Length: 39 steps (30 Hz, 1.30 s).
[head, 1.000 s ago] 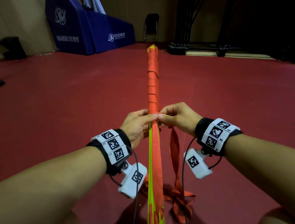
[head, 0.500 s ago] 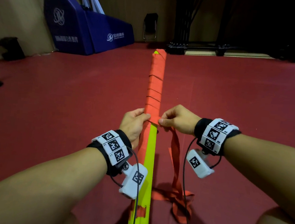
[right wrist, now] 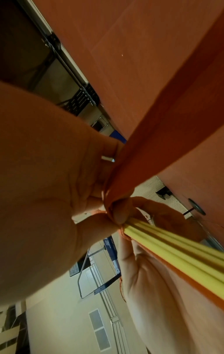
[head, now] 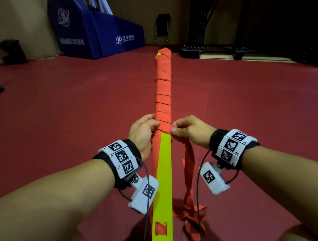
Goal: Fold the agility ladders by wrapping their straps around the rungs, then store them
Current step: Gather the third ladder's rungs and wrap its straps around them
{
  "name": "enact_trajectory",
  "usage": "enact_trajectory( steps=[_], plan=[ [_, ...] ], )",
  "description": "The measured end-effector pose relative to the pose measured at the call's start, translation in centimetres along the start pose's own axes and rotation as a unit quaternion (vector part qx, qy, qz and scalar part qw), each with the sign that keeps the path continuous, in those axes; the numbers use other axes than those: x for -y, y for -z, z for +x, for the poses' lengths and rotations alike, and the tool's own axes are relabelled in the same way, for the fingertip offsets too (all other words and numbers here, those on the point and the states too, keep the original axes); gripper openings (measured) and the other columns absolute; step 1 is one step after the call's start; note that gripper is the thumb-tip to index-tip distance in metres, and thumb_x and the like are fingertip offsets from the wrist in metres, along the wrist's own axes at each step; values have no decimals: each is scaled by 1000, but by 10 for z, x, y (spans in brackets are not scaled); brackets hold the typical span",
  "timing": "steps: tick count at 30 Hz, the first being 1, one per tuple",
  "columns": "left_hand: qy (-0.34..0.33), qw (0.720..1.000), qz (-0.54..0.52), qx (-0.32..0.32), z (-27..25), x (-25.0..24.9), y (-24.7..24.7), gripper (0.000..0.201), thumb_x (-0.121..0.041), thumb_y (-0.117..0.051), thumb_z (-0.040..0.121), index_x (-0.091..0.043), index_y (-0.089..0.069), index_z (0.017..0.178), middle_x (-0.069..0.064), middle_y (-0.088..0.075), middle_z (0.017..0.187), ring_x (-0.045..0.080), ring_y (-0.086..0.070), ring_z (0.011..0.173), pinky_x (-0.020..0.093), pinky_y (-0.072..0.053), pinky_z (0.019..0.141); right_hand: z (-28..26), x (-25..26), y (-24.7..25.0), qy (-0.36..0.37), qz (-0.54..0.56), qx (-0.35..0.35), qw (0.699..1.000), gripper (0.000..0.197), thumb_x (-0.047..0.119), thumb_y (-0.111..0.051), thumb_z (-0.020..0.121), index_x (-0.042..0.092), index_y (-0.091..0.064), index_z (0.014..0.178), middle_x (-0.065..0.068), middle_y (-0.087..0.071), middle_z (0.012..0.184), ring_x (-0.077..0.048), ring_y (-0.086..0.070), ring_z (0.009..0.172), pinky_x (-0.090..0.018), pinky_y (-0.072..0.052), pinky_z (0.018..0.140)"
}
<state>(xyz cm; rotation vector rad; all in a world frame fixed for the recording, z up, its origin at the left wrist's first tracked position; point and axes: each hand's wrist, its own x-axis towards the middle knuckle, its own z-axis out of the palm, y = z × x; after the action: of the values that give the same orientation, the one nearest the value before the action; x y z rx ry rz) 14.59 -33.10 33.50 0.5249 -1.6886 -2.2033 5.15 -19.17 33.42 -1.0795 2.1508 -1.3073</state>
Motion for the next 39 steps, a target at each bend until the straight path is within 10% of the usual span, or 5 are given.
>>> enact_trajectory(
  steps=[6, 14, 26, 32, 39],
  plan=[
    [-14, 995, 103, 6, 2, 4, 0, 28, -8, -44, 102, -19, -67, 112, -5, -66, 69, 7, -59, 55, 26, -47, 58, 0, 0, -2, 26, -5, -28, 999, 30, 17, -63, 97, 15, -61, 67, 4, -54, 56, -12, -45, 55, -26, -38, 59],
    [6, 997, 75, 17, -5, 2, -4, 25, -6, -51, 93, -4, -67, 112, 18, -68, 86, 33, -66, 81, 47, -47, 78, -1, 10, -11, 51, 28, -77, 995, 25, 16, -73, 90, 2, -64, 70, 8, -58, 50, -1, -49, 46, -13, -38, 51],
    [-32, 993, 93, 64, -5, 3, -3, 11, -5, -56, 100, -2, -63, 108, 15, -67, 77, 26, -67, 62, 36, -55, 67, 0, 6, 0, 24, 68, -32, 997, 25, 2, -56, 96, 4, -66, 73, 3, -61, 56, -9, -53, 54, -17, -39, 57],
    [-65, 992, 99, 35, 0, 5, -3, 21, 6, -47, 96, -3, -66, 95, 26, -66, 91, 40, -61, 81, 66, -52, 84, 1, -2, 2, 22, -25, 3, 999, 39, 17, -57, 100, 16, -63, 62, 2, -59, 59, -12, -49, 59, -25, -40, 64],
    [-67, 993, 89, 36, -2, 2, -3, 15, -2, -54, 87, -7, -68, 88, 22, -65, 86, 36, -57, 79, 70, -49, 82, 3, -4, 9, 35, -35, 6, 999, 20, 14, -67, 94, 14, -68, 74, 8, -62, 62, -8, -52, 62, -23, -41, 65]
  ],
)
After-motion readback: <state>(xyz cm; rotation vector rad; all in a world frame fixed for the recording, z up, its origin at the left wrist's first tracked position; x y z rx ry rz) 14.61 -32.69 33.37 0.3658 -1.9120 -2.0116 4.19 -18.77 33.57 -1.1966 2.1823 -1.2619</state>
